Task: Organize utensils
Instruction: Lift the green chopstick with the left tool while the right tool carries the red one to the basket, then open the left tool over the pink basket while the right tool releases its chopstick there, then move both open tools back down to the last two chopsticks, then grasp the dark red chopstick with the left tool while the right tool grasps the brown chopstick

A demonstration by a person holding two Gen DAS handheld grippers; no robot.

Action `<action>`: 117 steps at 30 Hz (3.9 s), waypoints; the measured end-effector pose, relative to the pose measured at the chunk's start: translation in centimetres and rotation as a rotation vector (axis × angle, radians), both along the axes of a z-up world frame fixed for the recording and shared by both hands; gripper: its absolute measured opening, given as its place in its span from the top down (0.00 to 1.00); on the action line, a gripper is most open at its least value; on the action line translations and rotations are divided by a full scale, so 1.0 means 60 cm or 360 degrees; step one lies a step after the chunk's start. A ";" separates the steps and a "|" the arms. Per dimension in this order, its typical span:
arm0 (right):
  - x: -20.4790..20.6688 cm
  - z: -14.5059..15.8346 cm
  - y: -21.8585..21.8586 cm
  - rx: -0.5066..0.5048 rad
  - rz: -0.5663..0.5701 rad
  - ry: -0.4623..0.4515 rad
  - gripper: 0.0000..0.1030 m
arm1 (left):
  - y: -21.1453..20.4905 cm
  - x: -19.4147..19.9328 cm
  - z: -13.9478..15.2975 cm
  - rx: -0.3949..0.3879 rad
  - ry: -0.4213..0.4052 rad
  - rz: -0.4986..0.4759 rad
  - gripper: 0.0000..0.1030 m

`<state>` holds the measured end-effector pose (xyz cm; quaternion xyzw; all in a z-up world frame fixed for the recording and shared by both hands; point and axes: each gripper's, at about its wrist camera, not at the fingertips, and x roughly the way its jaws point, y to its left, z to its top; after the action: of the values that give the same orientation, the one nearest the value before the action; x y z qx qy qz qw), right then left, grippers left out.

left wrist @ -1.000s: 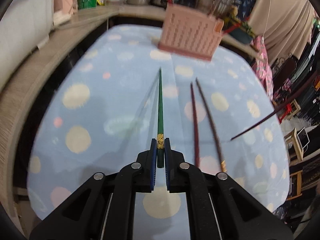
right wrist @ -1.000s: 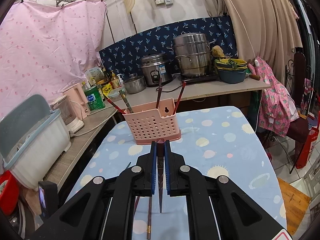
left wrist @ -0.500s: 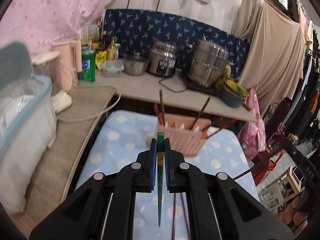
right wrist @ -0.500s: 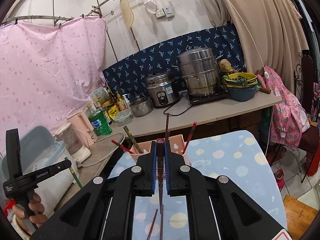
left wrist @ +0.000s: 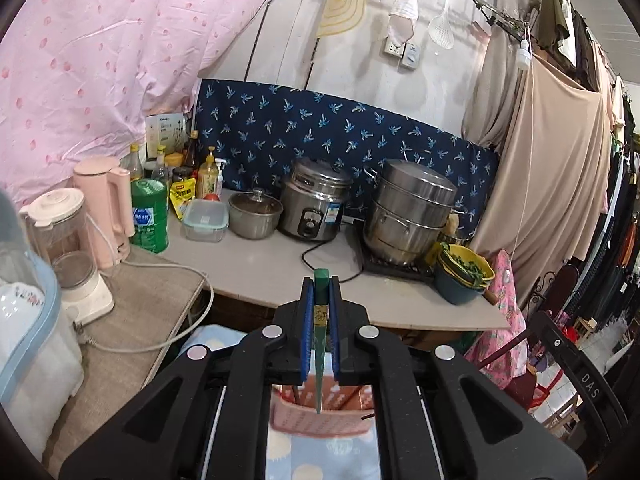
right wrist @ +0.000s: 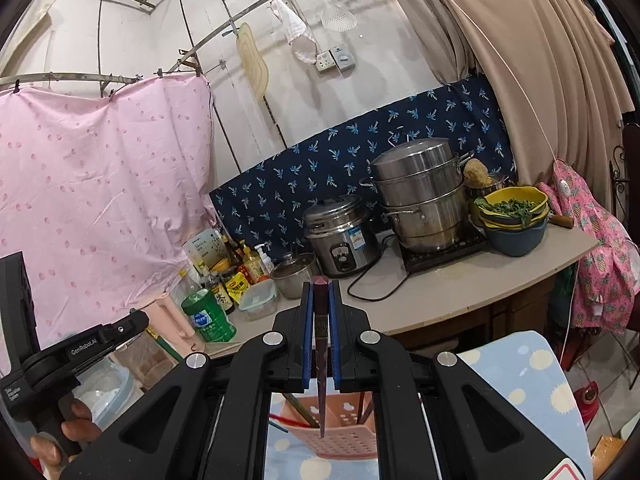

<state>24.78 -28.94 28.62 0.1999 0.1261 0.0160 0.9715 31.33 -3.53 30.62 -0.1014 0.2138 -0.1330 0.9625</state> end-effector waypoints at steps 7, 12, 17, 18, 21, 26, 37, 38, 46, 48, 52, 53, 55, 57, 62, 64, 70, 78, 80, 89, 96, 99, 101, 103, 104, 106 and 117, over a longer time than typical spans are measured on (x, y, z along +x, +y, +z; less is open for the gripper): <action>0.078 -0.032 0.004 -0.0009 -0.0005 0.0073 0.93 | -0.026 0.060 -0.037 0.0047 0.0031 0.0014 0.93; 0.109 -0.091 0.008 -0.0022 0.0013 0.0182 0.93 | -0.033 0.085 -0.091 0.0065 0.0124 0.0003 0.93; 0.134 -0.135 0.012 -0.0020 0.0030 0.0279 0.93 | -0.036 0.101 -0.131 0.0072 0.0206 -0.0010 0.93; 0.137 -0.143 0.013 -0.0023 0.0031 0.0297 0.93 | -0.037 0.103 -0.137 0.0074 0.0222 -0.0019 0.93; 0.144 -0.159 0.015 -0.0027 0.0037 0.0343 0.92 | -0.039 0.107 -0.151 0.0078 0.0250 -0.0030 0.92; 0.135 -0.168 0.013 0.0000 0.0022 0.0354 0.80 | -0.037 0.096 -0.162 0.0089 0.0243 0.0000 0.61; 0.088 -0.162 0.020 -0.0021 0.0017 0.0326 0.72 | -0.031 0.055 -0.167 0.0121 0.0259 0.0006 0.57; 0.081 -0.160 0.021 -0.0020 0.0018 0.0320 0.72 | -0.032 0.049 -0.167 0.0131 0.0255 0.0008 0.57; 0.013 -0.150 0.052 -0.0145 0.0036 0.0290 0.64 | -0.035 -0.019 -0.163 0.0238 0.0200 0.0025 0.56; -0.008 -0.148 0.062 -0.0183 0.0041 0.0288 0.63 | -0.034 -0.037 -0.163 0.0258 0.0192 0.0028 0.56; -0.047 -0.151 0.072 -0.0207 0.0060 0.0290 0.62 | -0.028 -0.070 -0.168 0.0279 0.0201 0.0029 0.55; -0.057 -0.152 0.074 -0.0214 0.0063 0.0292 0.62 | -0.027 -0.079 -0.170 0.0286 0.0202 0.0028 0.55; -0.076 -0.155 0.080 -0.0232 0.0070 0.0295 0.62 | -0.025 -0.097 -0.176 0.0302 0.0209 0.0031 0.55; -0.095 -0.159 0.086 -0.0239 0.0080 0.0299 0.62 | -0.021 -0.114 -0.181 0.0315 0.0216 0.0028 0.55; -0.147 -0.173 0.098 -0.0254 0.0092 0.0314 0.58 | -0.010 -0.164 -0.204 0.0371 0.0224 0.0039 0.47; -0.167 -0.185 0.101 -0.0249 0.0106 0.0334 0.57 | -0.004 -0.182 -0.216 0.0373 0.0247 0.0037 0.47; -0.236 -0.241 0.113 -0.0265 0.0124 0.0434 0.57 | 0.017 -0.239 -0.272 0.0379 0.0352 0.0022 0.47; -0.311 -0.315 0.113 -0.0224 0.0124 0.0592 0.57 | 0.033 -0.305 -0.345 0.0394 0.0491 -0.0011 0.47; -0.326 -0.330 0.115 -0.0223 0.0123 0.0618 0.57 | 0.035 -0.321 -0.363 0.0408 0.0519 -0.0016 0.47; -0.381 -0.414 0.136 -0.0273 0.0148 0.0773 0.57 | 0.024 -0.381 -0.447 0.0488 0.0645 -0.0077 0.47; -0.389 -0.472 0.154 -0.0264 0.0205 0.0885 0.57 | 0.011 -0.416 -0.496 0.0559 0.0721 -0.0143 0.46; -0.383 -0.490 0.166 -0.0267 0.0237 0.0920 0.57 | 0.011 -0.423 -0.509 0.0582 0.0742 -0.0151 0.43; -0.379 -0.500 0.176 -0.0275 0.0264 0.0936 0.57 | 0.012 -0.427 -0.514 0.0591 0.0748 -0.0148 0.39; -0.373 -0.506 0.186 -0.0290 0.0285 0.0951 0.58 | 0.014 -0.428 -0.517 0.0608 0.0753 -0.0137 0.39; -0.370 -0.509 0.189 -0.0295 0.0288 0.0957 0.58 | 0.016 -0.427 -0.519 0.0603 0.0760 -0.0138 0.39; -0.364 -0.515 0.193 -0.0297 0.0298 0.0967 0.61 | 0.020 -0.426 -0.521 0.0595 0.0773 -0.0137 0.38; -0.350 -0.534 0.203 -0.0388 0.0289 0.0995 0.91 | 0.016 -0.428 -0.524 0.0604 0.0779 -0.0158 0.36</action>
<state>3.76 -16.75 -3.43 0.0656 0.4359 0.0251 0.8973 5.66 -2.58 -0.81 0.0616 0.4648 -0.1092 0.8765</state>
